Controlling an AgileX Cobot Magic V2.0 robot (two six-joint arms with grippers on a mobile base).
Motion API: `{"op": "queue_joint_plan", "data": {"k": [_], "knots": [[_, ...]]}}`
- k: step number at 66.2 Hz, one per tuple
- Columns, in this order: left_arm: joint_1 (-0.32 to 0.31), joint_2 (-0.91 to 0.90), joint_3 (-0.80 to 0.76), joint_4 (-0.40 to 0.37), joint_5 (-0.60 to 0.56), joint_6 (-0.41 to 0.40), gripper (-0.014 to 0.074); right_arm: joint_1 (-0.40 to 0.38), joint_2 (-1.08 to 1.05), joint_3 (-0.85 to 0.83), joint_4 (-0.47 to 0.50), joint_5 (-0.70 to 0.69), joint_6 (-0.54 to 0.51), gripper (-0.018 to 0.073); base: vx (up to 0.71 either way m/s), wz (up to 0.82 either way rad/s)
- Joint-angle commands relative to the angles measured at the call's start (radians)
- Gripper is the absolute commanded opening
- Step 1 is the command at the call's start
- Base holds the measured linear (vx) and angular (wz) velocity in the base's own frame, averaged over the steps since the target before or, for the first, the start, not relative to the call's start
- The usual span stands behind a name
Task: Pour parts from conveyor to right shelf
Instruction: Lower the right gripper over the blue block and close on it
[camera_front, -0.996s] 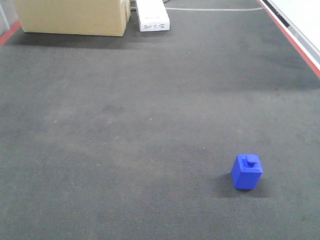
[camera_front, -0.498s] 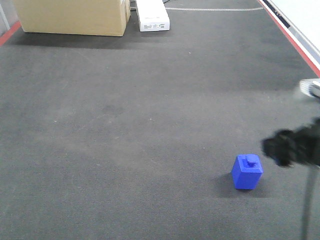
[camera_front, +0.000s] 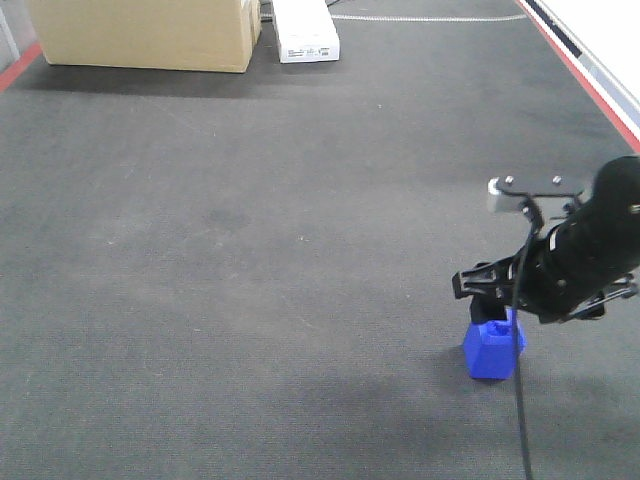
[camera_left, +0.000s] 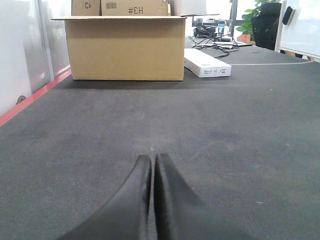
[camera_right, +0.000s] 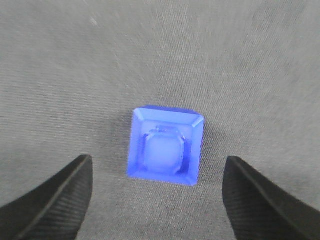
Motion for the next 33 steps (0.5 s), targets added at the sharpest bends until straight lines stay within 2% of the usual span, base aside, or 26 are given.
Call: {"op": "queue_joint_plan", "data": {"k": [1, 15, 21, 25, 32, 33], "knots": [[-0.005, -0.012, -0.02, -0.006, -0.072, -0.007, -0.0006, 0.001, 0.006, -0.032, -0.017, -0.02, 0.005, 0.0526, 0.0, 0.0], [-0.005, -0.012, -0.02, -0.006, -0.072, -0.007, -0.0006, -0.001, 0.067, -0.032, -0.027, -0.048, 0.039, 0.0526, 0.0, 0.0], [-0.005, -0.012, -0.02, -0.006, -0.072, -0.007, -0.0006, -0.001, 0.089, -0.032, -0.026, -0.066, 0.05, 0.0498, 0.0, 0.0], [-0.005, -0.012, -0.02, -0.006, -0.072, -0.007, -0.0006, -0.001, 0.101, -0.032, -0.025, -0.066, 0.051, 0.0454, 0.0, 0.0], [-0.005, -0.012, -0.02, -0.006, -0.072, -0.007, -0.0006, -0.001, 0.109, -0.032, -0.025, -0.066, 0.05, 0.0328, 0.0, 0.0], [-0.005, -0.012, -0.02, -0.006, -0.072, -0.007, -0.0006, -0.001, 0.109, -0.032, -0.025, -0.067, 0.05, 0.0284, 0.0, 0.0]]}}
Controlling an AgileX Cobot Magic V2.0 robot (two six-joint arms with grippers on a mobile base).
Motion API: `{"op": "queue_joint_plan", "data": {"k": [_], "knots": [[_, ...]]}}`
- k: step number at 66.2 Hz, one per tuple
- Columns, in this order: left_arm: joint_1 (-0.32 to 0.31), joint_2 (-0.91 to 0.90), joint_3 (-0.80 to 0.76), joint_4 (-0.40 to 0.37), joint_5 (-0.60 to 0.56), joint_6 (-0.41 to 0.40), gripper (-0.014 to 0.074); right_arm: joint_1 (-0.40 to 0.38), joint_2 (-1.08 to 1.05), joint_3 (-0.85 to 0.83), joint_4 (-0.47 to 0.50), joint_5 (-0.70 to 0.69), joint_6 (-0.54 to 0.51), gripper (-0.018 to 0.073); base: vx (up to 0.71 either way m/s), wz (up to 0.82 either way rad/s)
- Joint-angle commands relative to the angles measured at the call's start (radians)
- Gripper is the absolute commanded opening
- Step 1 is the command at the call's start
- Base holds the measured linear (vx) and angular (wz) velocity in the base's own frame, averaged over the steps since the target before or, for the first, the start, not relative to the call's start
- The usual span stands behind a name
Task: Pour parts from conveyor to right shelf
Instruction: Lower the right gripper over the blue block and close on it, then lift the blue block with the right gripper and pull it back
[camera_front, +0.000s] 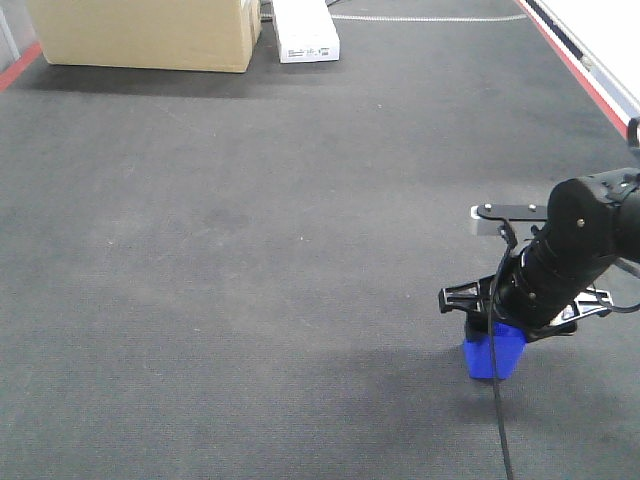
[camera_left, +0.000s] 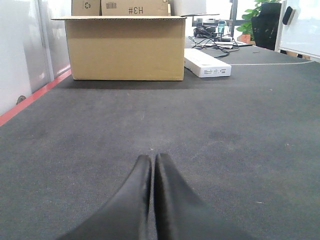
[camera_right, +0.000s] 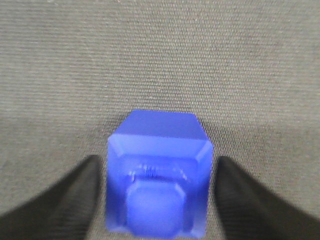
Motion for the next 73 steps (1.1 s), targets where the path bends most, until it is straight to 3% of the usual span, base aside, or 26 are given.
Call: {"op": "queue_joint_plan", "data": {"k": [1, 14, 30, 42, 54, 73], "knots": [[-0.005, -0.012, -0.02, -0.006, -0.072, -0.007, -0.0006, -0.001, -0.032, -0.028, -0.008, -0.027, 0.0, 0.0272, 0.0, 0.0], [-0.005, -0.012, -0.02, -0.006, -0.072, -0.007, -0.0006, -0.001, -0.078, -0.028, -0.012, -0.034, -0.006, -0.0017, 0.0, 0.0], [-0.005, -0.012, -0.02, -0.006, -0.072, -0.007, -0.0006, -0.001, -0.269, -0.024, -0.045, -0.074, -0.004, -0.0008, 0.0, 0.0], [-0.005, -0.012, -0.02, -0.006, -0.072, -0.007, -0.0006, -0.001, -0.404, -0.006, -0.148, -0.095, 0.026, -0.0006, 0.0, 0.0], [-0.005, -0.012, -0.02, -0.006, -0.072, -0.007, -0.0006, -0.001, -0.571, 0.148, -0.234, -0.205, 0.13, -0.0004, 0.0, 0.0], [-0.005, -0.012, -0.02, -0.006, -0.072, -0.007, -0.0006, 0.002, -0.908, 0.371, -0.245, -0.261, 0.09, -0.0004, 0.0, 0.0]]}}
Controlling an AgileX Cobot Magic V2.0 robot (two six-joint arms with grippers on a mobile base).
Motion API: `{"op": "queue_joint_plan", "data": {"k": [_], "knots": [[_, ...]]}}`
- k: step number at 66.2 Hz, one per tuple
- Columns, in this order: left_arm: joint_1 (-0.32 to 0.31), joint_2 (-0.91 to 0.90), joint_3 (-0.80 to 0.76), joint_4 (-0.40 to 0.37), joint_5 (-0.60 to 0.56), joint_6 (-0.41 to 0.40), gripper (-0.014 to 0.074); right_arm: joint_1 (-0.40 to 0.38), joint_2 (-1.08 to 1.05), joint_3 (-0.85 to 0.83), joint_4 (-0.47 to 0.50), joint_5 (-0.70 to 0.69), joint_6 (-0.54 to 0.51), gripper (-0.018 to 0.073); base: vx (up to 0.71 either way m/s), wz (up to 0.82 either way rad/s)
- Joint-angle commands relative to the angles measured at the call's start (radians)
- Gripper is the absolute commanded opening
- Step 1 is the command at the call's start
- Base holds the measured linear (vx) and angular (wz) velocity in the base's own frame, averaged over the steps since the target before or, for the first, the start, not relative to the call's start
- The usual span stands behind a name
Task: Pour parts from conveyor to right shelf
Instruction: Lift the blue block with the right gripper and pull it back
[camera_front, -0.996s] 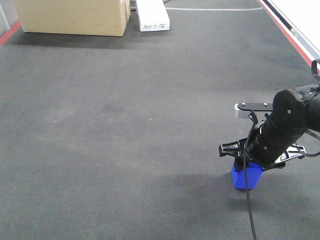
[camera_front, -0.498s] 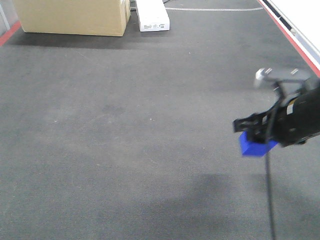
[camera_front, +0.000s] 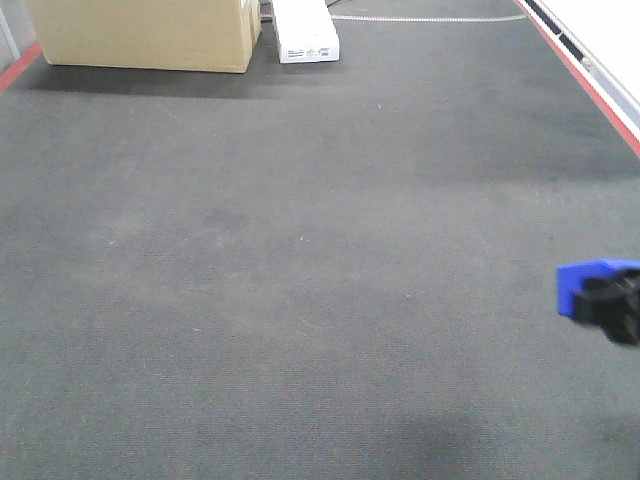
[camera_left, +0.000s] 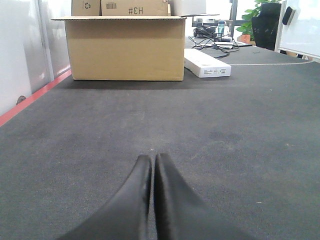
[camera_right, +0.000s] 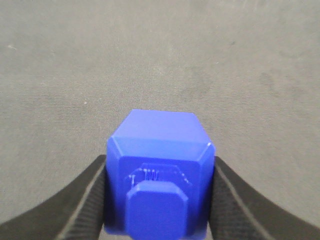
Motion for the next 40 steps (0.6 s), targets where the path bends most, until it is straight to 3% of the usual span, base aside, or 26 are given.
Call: {"op": "queue_joint_plan", "data": {"k": [1, 22, 40], "knots": [[-0.005, -0.012, -0.02, -0.006, -0.072, -0.007, -0.0006, 0.002, -0.11, 0.024, -0.025, -0.077, -0.032, -0.0004, 0.0, 0.0], [-0.005, -0.012, -0.02, -0.006, -0.072, -0.007, -0.0006, 0.002, -0.503, 0.168, -0.019, -0.092, -0.07, -0.0004, 0.0, 0.0], [-0.005, -0.012, -0.02, -0.006, -0.072, -0.007, -0.0006, 0.002, -0.764, 0.316, -0.019, -0.223, -0.123, -0.0004, 0.0, 0.0]]}}
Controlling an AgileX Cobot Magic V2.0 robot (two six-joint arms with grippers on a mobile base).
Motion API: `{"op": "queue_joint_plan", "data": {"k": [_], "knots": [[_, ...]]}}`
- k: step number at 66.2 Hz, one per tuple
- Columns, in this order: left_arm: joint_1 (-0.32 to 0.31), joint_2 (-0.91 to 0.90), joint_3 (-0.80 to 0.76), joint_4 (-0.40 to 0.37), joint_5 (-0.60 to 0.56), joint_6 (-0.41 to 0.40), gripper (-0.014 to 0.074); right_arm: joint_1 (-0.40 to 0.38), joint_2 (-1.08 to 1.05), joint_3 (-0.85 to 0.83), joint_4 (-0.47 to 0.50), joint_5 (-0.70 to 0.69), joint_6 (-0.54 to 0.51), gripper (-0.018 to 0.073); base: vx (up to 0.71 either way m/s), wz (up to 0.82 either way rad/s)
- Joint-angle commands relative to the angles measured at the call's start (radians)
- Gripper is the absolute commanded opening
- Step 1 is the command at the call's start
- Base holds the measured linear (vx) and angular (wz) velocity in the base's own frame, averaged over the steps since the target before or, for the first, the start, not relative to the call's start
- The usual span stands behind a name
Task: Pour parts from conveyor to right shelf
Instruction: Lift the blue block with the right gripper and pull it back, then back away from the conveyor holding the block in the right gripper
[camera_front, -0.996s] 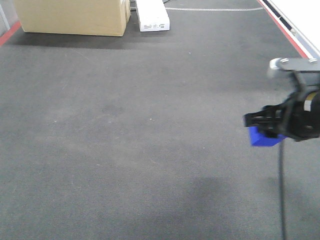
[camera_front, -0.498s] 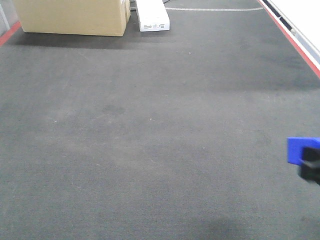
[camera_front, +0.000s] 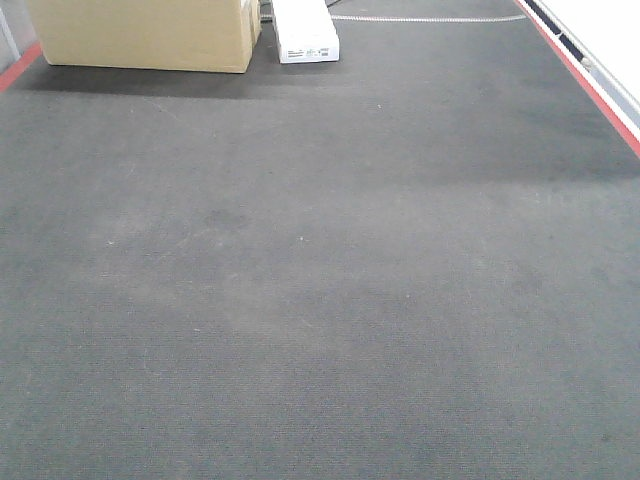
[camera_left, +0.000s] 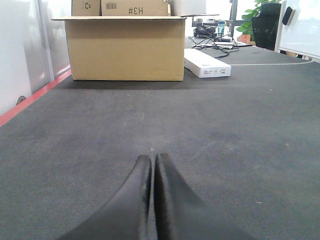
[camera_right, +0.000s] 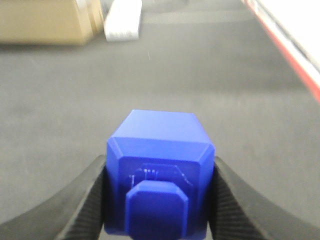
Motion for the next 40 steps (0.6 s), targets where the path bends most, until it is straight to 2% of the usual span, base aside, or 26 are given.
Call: {"op": "queue_joint_plan", "data": {"k": [1, 40], "knots": [[-0.005, -0.012, -0.02, -0.006, -0.072, -0.007, -0.0006, 0.002, -0.046, 0.009, -0.018, -0.144, -0.03, -0.0004, 0.0, 0.0], [-0.005, 0.038, -0.02, -0.006, -0.072, -0.008, -0.0006, 0.002, -0.066, 0.019, -0.023, -0.162, -0.03, -0.0004, 0.0, 0.0]]}}
